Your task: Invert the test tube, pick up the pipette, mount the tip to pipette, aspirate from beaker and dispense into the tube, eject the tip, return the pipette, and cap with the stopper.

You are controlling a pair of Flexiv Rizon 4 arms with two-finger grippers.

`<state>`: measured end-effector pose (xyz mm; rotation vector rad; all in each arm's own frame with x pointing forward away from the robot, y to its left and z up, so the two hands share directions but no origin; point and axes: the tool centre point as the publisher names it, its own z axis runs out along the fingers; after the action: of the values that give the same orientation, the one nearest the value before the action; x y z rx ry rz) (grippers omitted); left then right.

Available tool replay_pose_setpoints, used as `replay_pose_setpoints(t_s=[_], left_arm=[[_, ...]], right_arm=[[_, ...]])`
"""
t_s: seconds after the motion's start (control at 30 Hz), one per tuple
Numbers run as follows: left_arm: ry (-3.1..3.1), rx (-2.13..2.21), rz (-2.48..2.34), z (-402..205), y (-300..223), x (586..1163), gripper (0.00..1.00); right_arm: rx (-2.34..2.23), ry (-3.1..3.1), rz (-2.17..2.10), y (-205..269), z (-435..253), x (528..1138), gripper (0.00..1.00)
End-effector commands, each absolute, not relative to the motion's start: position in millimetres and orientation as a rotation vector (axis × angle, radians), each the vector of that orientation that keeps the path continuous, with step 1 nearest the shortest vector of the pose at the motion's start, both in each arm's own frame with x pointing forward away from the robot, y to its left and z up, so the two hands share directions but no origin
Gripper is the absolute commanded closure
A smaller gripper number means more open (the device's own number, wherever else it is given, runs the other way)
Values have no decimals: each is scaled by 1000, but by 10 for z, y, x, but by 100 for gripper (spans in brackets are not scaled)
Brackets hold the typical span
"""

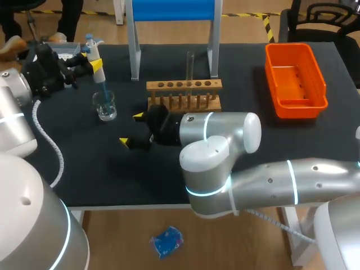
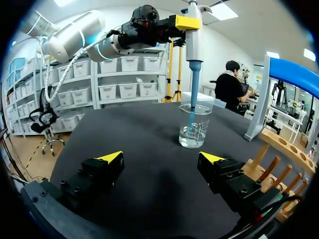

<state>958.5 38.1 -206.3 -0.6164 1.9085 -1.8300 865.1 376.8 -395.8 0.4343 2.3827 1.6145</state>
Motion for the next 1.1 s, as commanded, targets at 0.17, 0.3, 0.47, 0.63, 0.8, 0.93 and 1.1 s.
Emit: replay_pose_setpoints(t_s=[0.17,0.3,0.47,0.63,0.8,0.93,1.1], left_arm=[[1906,-617,-1830,-2065,374,9589,100],[1906,-617,-1830,-2065,374,9589,100],[1906,-617,-1830,-2065,374,9589,100],[1906,-617,-1830,-2065,374,9589,100],[1906,-617,-1830,-2065,374,9589,100],[1906,-617,-1830,-2065,374,9589,100],[1906,-617,-1830,-2065,374,9589,100]], right_arm=[[382,2397,1558,3703,-3835,8585,0],[352,2402,1536,3579,-3701,8534,0],[331,2400,1564,3460,-3469,8450,0],[302,2420,1592,3383,-3284,8381,0],[256,2442,1608,3321,-3075,8336,0],[208,2455,1619,3296,-2901,8327,0],[145,2462,1642,3256,-2667,8366,0]])
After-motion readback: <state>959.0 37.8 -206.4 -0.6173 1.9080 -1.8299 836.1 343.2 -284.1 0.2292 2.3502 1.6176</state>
